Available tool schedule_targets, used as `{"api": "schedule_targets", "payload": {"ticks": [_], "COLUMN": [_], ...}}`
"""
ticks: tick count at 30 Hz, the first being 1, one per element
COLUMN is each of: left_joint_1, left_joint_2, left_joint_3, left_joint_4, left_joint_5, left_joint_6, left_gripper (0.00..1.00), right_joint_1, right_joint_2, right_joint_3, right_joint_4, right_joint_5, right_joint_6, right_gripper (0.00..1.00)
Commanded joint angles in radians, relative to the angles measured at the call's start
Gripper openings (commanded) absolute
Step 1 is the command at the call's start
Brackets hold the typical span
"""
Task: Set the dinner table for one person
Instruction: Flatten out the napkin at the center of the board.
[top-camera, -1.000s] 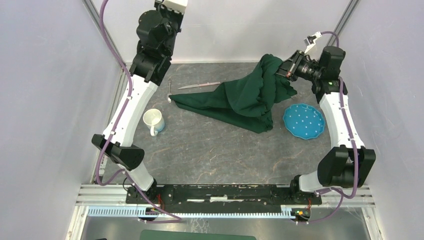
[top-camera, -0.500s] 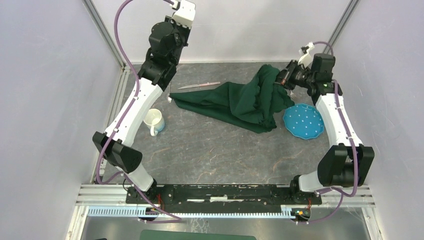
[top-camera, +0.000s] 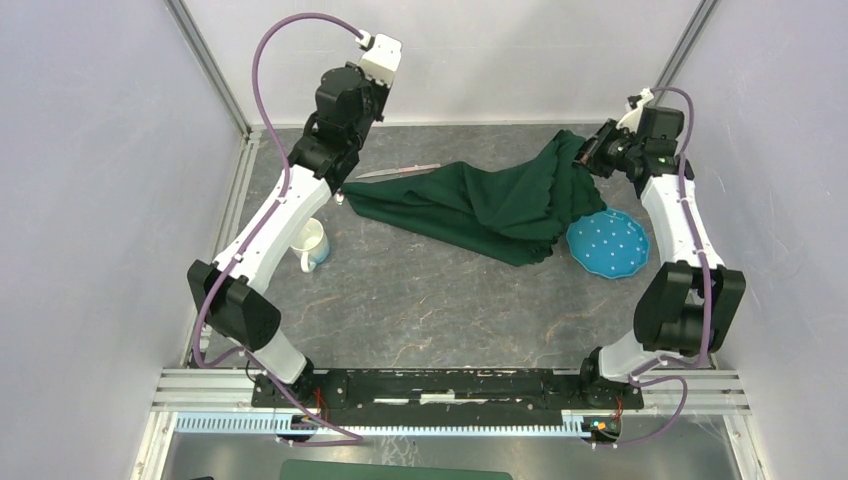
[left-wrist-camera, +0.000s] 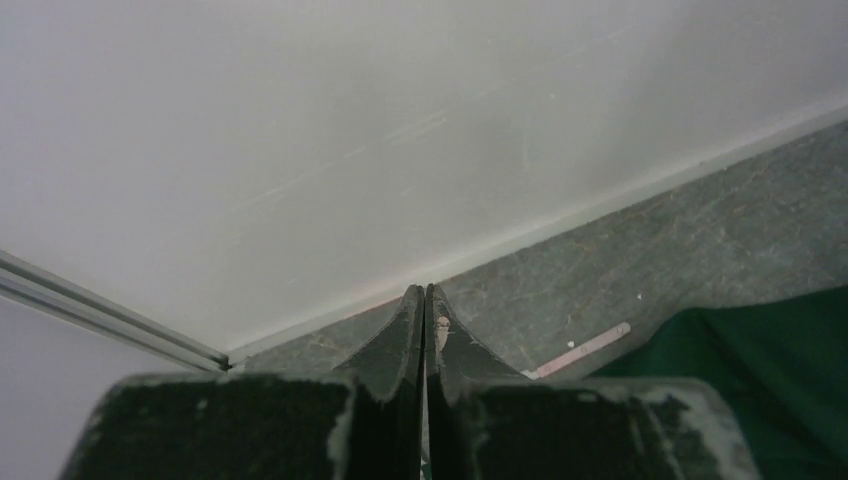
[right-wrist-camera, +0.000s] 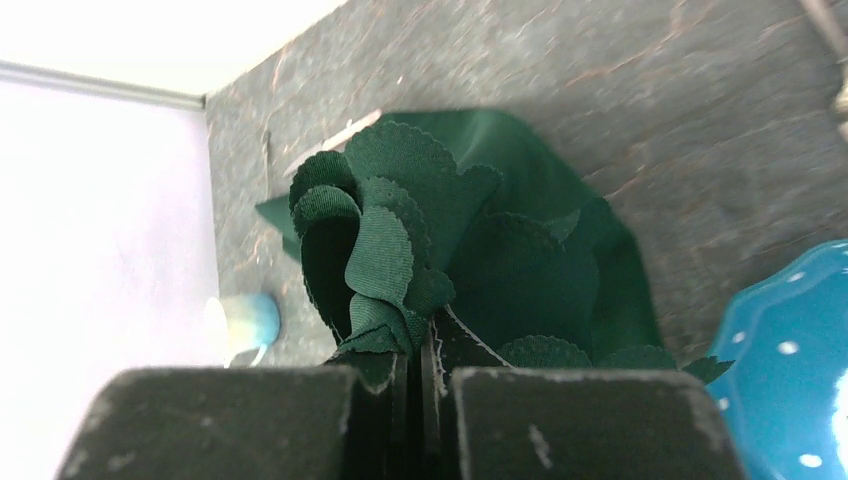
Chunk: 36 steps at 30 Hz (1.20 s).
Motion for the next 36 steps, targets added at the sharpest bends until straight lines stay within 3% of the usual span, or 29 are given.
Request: {"api": "schedule_targets", "payload": {"ticks": [1, 6, 10, 16, 23, 36], "left_joint_1": [0.001, 0.009, 0.051, 0.166, 0.191, 0.194], "left_joint_2": [-0.062, -0.063, -0.053, -0.061, 0.02, 0.219], "left_joint_3": [-0.069, -0.148, -0.215, -0.363, -0.359, -0.38], "left_joint_4": [0.038, 0.047, 0.054, 0.165, 0.164, 0.263], "left_joint_5": [0.03, 0.066, 0.111, 0.243, 0.273, 0.513], "left_joint_6": [-0.079, -0.125, -0.213, -0.387, -0.406, -0.531], "left_gripper": [0.1, 0.31, 0.42, 0.45, 0.46, 0.49], "right_joint_1": [-0.059, -0.109, -0.128, -0.186, -0.233, -0.228], "right_joint_2": [0.054, 0.112, 0.14, 0.166, 0.233, 0.29], "right_joint_3": [0.109, 0.159, 0.171, 0.187, 0.285, 0.279], "right_joint_4": [0.056, 0.1, 0.117, 0.14, 0.122, 0.211], "right_joint_5": [0.032, 0.022, 0.025, 0.029, 0.037, -0.016], "right_joint_6": [-0.007, 0.032, 0.045, 0.062, 0.074, 0.152], "right_gripper": [0.0, 0.0, 0.0, 0.0, 0.0, 0.0]}}
